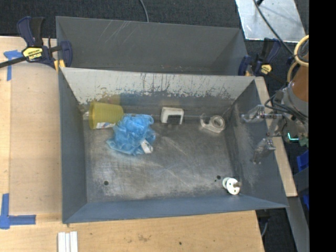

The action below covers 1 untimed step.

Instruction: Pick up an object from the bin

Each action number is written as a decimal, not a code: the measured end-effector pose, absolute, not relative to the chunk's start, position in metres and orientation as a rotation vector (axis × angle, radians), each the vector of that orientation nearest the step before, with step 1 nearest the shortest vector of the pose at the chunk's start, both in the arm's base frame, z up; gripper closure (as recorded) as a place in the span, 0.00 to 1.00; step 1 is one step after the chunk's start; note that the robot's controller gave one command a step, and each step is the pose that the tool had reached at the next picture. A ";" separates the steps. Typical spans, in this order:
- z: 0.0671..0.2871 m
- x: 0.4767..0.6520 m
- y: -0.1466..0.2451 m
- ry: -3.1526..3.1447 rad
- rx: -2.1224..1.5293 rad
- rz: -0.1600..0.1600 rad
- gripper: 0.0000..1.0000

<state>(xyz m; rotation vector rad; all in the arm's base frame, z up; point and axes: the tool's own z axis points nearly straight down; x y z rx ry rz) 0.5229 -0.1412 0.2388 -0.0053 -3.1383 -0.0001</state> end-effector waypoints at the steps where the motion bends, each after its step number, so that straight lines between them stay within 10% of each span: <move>1: 0.242 0.524 -0.140 -3.144 -0.001 0.001 0.00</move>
Offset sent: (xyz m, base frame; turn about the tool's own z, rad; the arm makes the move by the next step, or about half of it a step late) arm 0.0761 0.0019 -0.0788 0.0804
